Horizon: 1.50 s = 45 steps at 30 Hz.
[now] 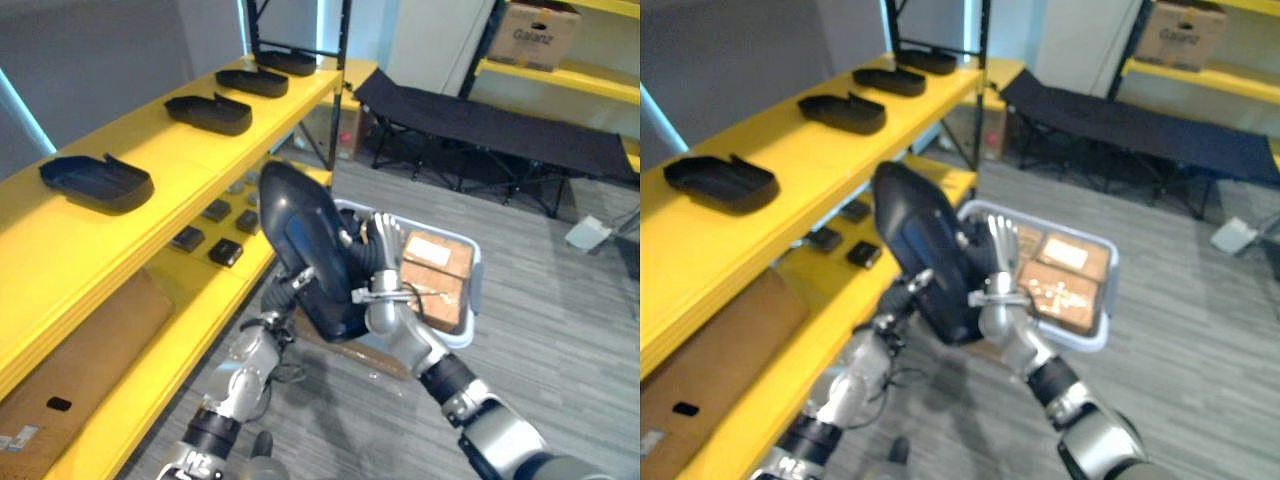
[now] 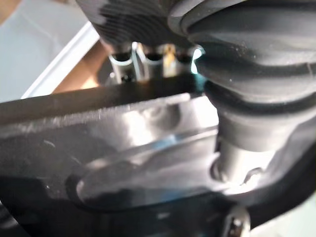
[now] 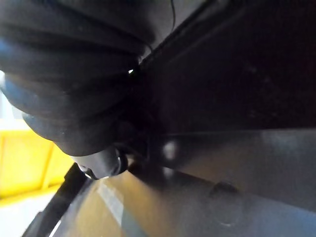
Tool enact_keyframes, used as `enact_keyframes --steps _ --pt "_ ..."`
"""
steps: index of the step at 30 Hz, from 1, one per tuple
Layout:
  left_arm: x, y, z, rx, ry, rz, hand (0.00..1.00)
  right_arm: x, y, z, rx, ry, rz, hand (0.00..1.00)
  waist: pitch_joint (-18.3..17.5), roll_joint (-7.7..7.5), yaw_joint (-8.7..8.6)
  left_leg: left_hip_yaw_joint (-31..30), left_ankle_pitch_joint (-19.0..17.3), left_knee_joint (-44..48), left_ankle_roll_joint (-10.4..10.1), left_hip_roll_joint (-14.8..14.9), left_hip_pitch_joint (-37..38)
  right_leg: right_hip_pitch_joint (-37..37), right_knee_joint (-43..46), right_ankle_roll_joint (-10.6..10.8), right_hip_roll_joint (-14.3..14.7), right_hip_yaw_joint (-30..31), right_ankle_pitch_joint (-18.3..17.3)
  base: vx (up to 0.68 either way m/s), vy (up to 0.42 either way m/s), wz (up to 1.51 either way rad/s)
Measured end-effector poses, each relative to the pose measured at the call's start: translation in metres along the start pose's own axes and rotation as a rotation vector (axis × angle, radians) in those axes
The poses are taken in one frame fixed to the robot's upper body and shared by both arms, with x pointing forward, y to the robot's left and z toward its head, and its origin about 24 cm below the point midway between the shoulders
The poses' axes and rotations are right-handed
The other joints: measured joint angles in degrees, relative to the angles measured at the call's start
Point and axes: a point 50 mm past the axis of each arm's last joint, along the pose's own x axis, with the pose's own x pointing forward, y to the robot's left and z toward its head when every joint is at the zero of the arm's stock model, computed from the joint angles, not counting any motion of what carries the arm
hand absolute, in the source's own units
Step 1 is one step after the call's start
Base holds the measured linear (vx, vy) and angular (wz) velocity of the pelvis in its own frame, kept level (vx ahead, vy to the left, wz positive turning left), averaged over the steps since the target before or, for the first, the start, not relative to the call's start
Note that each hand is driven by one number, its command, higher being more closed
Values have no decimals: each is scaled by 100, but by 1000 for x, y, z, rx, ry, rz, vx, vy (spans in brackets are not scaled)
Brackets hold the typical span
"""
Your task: Walk over and take plastic housings, then place them on the shelf
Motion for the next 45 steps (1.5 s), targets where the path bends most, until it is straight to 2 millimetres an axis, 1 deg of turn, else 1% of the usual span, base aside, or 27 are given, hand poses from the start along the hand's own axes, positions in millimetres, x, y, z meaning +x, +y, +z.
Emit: enact_keyframes --steps 7,11,12,16,18,19,20,22,24,25,27,28,29,31,32,33,34,36,37,38,39,40,41,42,43,44,45 --pt "0 0 3 -63 -28 -6 100 1 -1 10 37 -47 -22 100 -4 132 -11 21 -12 0 -9 6 7 -13 -3 -2 0 17 -1 0 0 0" --pt "-1 0 7 -80 -61 -23 100 2 -2 16 55 -88 -32 100 -3 138 -12 30 -23 1 -10 8 18 -9 -4 -2 0 24 -1 0 0 0" --pt "-1 0 7 -91 -61 -29 100 2 -3 17 64 -97 -35 0 -3 138 -12 30 -24 1 -10 8 19 -8 -4 -2 0 24 -2 0 0 0" --pt "-1 1 11 -104 -94 -29 100 1 -2 25 134 -141 -26 0 -3 139 -13 30 -28 1 -12 9 19 -8 -6 -3 1 24 -2 0 0 0" --pt "-2 -1 14 -107 -127 -35 100 2 -3 34 233 -164 -41 0 -2 141 -15 28 -29 1 -10 2 21 -6 -4 -13 -1 17 -8 0 0 0" --pt "-5 -1 16 -115 -150 -32 100 3 -6 44 298 -184 -45 0 -2 141 -28 29 -30 1 -9 -4 22 -7 -4 -21 -5 16 -13 0 0 0" --pt "-5 -1 17 -114 -156 -31 100 3 -6 46 313 -190 -46 0 -2 141 -30 30 -30 1 -9 -5 23 -6 -4 -36 -6 16 -22 0 0 0" --pt "-13 -3 27 -32 -235 -12 100 2 -14 60 423 -227 -58 0 -2 140 -40 27 -35 1 -9 -8 27 -1 -4 -59 -7 6 -36 0 0 0" --pt "-19 -1 38 51 -322 43 100 0 -20 63 501 -222 -18 0 -2 141 -50 23 -36 1 -8 -18 28 6 -3 -59 -15 -1 -39 0 0 0" --pt "-25 4 46 84 -383 88 100 -1 -22 60 527 -199 36 0 -2 140 -85 20 -36 1 -6 -28 32 12 -3 -58 -22 -4 -40 0 0 0" --pt "-33 12 56 142 -449 143 100 -3 -24 49 534 -152 79 0 -2 140 -127 21 -36 1 -6 -34 33 13 -3 -58 -29 -5 -40 0 0 0" --pt "-42 17 68 199 -517 198 100 -7 -36 37 588 -91 58 0 -2 139 -127 22 -37 1 -3 -45 32 13 -3 -56 -38 -6 -41 0 0 0" --pt "-46 19 72 228 -547 221 100 -8 -43 33 622 -67 28 0 -2 140 -129 26 -40 1 1 -49 32 12 -3 -55 -43 -5 -42 0 0 0" --pt "-63 23 90 320 -680 314 100 -11 -77 18 739 -7 -134 0 -3 139 -171 55 -49 1 13 -52 47 6 -3 -55 -51 13 -43 0 0 -4" --pt "-66 23 94 339 -707 329 100 -13 -85 15 760 3 -171 0 -3 138 -175 68 -51 0 14 -52 53 4 -3 -55 -53 23 -43 0 0 -13" --pt "-73 23 100 377 -765 370 100 -19 -102 6 792 26 -254 0 -3 138 -187 130 -64 1 11 -50 85 -5 -3 -54 -61 76 -42 0 0 -18" --pt "-77 23 103 396 -789 391 100 -23 -108 2 803 39 -281 0 -3 138 -190 174 -80 1 7 -46 118 -9 -3 -54 -65 128 -41 15 8 -30" --pt "-93 27 110 450 -863 490 100 -42 -124 -14 798 106 -362 0 -10 128 -316 349 -133 0 9 -19 213 -44 -4 -53 -68 300 -42 21 10 -38" --pt "-95 28 110 459 -872 514 100 -47 -126 -19 790 128 -377 0 -13 129 -325 422 -146 0 5 -5 234 -72 -4 -53 -67 357 -42 8 5 -39" --pt "-97 29 109 472 -880 553 100 -58 -131 -28 777 178 -407 0 -21 135 -373 482 -156 0 3 11 234 -119 -4 -53 -67 393 -42 4 -1 -31" --pt "-99 31 108 495 -882 586 100 -68 -133 -38 795 244 -428 0 -22 135 -469 514 -161 0 -3 25 230 -155 -4 -53 -57 439 -41 3 -7 -24" --pt "-101 32 107 505 -881 603 100 -72 -133 -43 818 277 -428 0 -25 140 -499 545 -167 0 -4 32 230 -179 -4 -53 -54 469 -41 10 -10 -22" --pt "-105 36 105 527 -873 634 100 -82 -131 -53 847 343 -413 0 -27 143 -595 622 -184 0 -6 44 237 -206 -4 -50 -58 476 -38 13 -4 -23" --pt "-107 40 103 529 -865 654 100 -91 -127 -61 836 399 -383 0 -31 147 -649 661 -195 0 -10 51 239 -232 -4 -48 -59 490 -36 20 -5 -25" --pt "-110 43 101 526 -858 672 100 -104 -123 -71 817 469 -354 0 -33 149 -664 700 -206 0 -11 57 234 -271 -3 -43 -57 529 -27 23 -8 -17" --pt "-111 44 100 522 -853 681 100 -110 -122 -76 820 501 -347 0 -35 152 -664 719 -210 0 -12 59 234 -283 -3 -42 -56 547 -25 31 -10 -16" --pt "-114 47 97 508 -841 701 100 -121 -118 -84 857 559 -332 0 -44 167 -664 751 -229 0 -17 59 239 -297 -3 -37 -58 583 -22 29 -8 -10"
